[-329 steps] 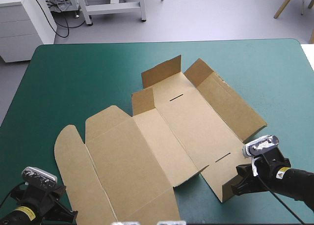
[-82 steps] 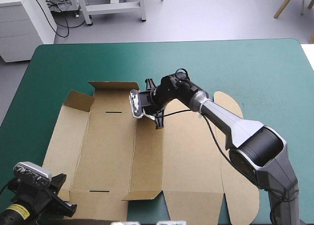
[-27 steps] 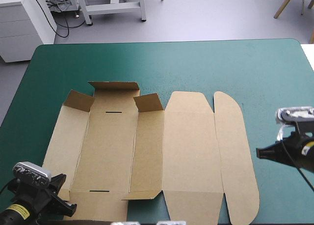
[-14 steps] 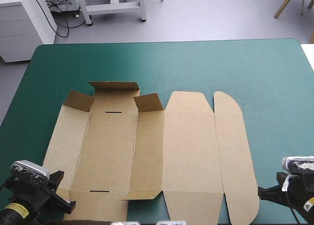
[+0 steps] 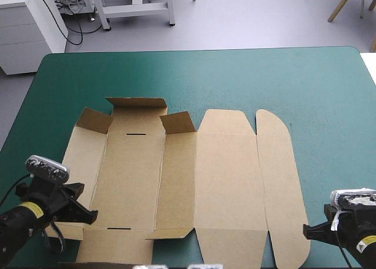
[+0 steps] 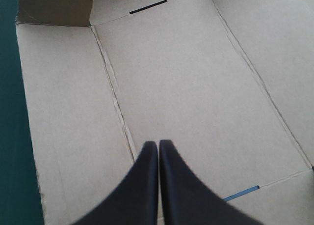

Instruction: Fold the box

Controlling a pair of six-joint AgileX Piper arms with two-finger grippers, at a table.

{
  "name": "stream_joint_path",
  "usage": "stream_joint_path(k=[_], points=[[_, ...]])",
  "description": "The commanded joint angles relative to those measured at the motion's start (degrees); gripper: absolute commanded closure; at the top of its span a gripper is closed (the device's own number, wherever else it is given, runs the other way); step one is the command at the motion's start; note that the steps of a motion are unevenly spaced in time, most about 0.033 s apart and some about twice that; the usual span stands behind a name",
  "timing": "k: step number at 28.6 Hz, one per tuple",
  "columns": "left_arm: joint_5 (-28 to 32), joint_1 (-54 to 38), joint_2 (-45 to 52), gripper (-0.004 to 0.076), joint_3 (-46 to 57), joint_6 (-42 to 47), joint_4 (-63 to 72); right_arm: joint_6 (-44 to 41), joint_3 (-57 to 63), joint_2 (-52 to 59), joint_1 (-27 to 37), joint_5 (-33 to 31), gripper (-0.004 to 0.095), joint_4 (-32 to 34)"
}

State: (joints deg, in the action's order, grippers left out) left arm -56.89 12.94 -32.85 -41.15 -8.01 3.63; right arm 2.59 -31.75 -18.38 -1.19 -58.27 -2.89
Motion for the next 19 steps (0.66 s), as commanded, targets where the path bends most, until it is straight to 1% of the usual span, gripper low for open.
stream_joint_path(k=[1,5,9,11,14,19], points=[[3.3,-0.1,-6.0,0.0734,-4.6,2.4,-0.5,0.7,-0.7,-0.6,0.4,3.1,0.0927,-0.2],[3.4,-0.1,-14.3,0.0734,-10.2,3.7,-0.5,0.7,-0.7,-0.6,0.4,3.1,0.0927,-0.2],[3.9,-1.4,-21.6,0.0734,-14.5,5.8,-4.4,0.7,-0.7,-0.6,0.4,3.1,0.0927,-0.2],[4.0,-4.1,-24.7,0.0734,-16.8,6.1,-4.4,0.7,-0.7,-0.6,0.4,3.1,0.0927,-0.2],[4.0,-10.6,-29.0,0.0734,-20.5,5.8,-2.9,0.7,-0.7,-0.6,0.4,3.1,0.0927,-0.2],[3.2,-22.4,-32.8,0.0734,-24.0,0.3,2.6,0.7,-0.7,-0.6,0.4,3.1,0.0927,-0.2]])
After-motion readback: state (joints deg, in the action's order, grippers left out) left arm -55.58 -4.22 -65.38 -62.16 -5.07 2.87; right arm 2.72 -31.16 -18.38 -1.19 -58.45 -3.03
